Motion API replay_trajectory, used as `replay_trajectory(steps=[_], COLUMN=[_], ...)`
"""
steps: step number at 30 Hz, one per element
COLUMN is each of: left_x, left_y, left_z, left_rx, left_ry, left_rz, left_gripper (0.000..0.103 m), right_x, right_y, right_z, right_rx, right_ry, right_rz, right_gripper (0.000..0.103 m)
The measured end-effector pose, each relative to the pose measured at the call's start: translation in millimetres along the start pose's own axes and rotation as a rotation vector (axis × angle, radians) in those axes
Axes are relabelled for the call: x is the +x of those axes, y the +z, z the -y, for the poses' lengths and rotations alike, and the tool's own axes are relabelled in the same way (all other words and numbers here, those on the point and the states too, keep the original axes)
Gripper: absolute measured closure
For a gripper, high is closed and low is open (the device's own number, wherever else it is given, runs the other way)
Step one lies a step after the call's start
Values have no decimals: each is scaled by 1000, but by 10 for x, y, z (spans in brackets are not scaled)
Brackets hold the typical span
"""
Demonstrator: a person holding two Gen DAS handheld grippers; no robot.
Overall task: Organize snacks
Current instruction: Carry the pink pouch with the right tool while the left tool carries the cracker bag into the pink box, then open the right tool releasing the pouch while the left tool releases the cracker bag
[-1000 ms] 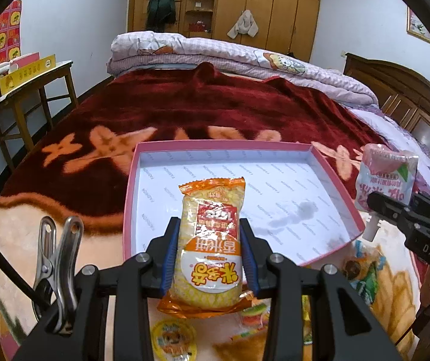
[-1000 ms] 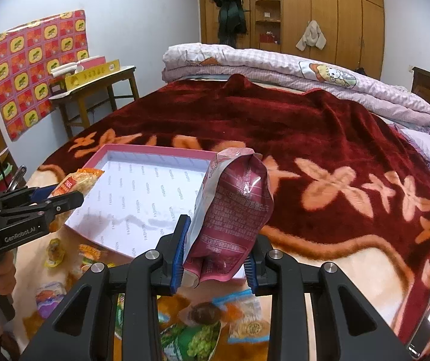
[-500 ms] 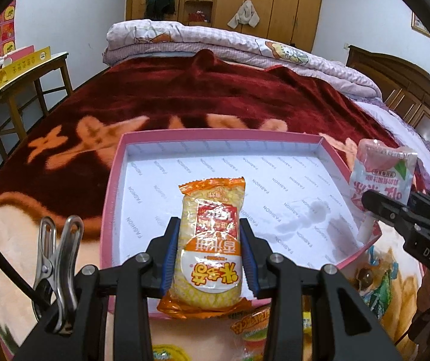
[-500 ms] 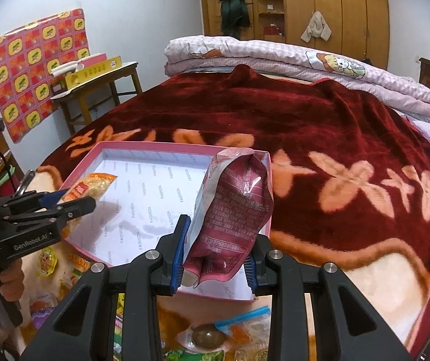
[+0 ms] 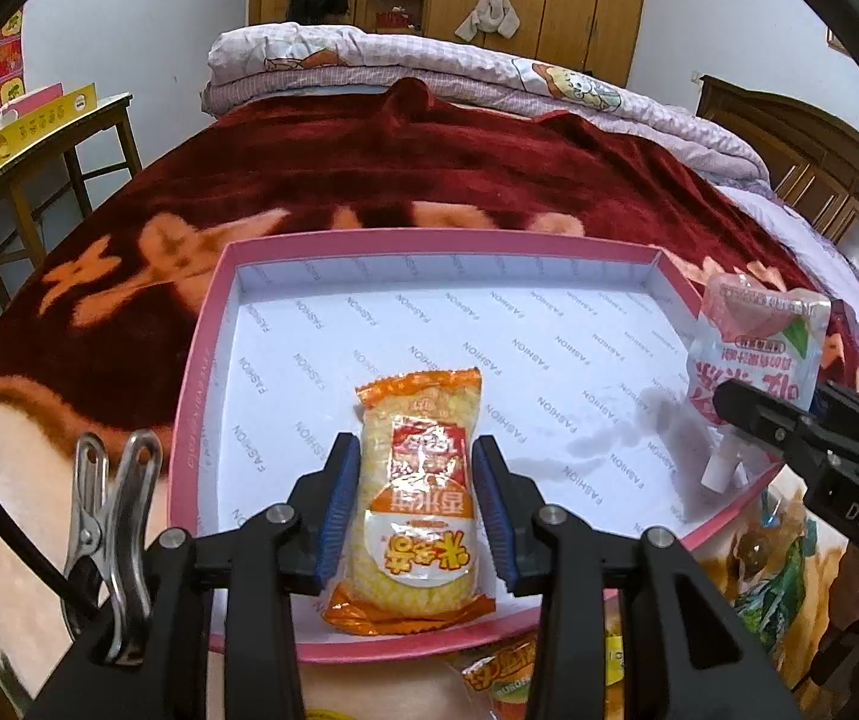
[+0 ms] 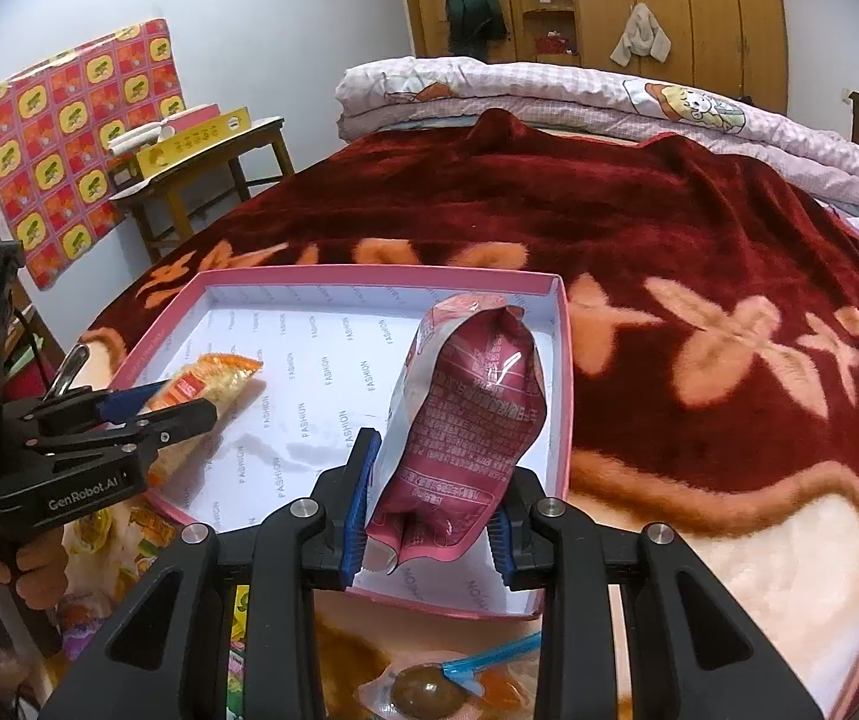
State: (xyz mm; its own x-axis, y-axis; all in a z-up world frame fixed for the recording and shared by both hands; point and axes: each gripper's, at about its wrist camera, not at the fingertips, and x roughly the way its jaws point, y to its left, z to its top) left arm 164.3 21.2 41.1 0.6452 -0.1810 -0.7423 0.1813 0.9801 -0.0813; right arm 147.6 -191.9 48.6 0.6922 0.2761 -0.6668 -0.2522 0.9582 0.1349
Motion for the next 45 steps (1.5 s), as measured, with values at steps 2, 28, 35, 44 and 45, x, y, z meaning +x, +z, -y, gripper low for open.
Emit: replay_trajectory(steps=[2, 28, 35, 44, 45], left_x=[3, -303, -454, -660, -678], left_y=[0, 2, -37, -135, -145], left_z=[10, 44, 47, 30, 21], left_rx=[2, 16, 6, 4, 2], left_ry=[6, 2, 4, 23, 25], left_rz=[-1, 49, 60, 57, 55], left_gripper=[61, 56, 56, 56, 56], right_x=[9, -234, -376, -558, -571], right_y=[-5, 15, 12, -43, -55], right_z=[1, -10, -17, -40, -36], right_rx=[0, 4, 7, 22, 24], right_ry=[3, -19, -24, -24, -25], right_rz=[-3, 74, 95, 112, 112], right_gripper=[70, 31, 31, 31, 31])
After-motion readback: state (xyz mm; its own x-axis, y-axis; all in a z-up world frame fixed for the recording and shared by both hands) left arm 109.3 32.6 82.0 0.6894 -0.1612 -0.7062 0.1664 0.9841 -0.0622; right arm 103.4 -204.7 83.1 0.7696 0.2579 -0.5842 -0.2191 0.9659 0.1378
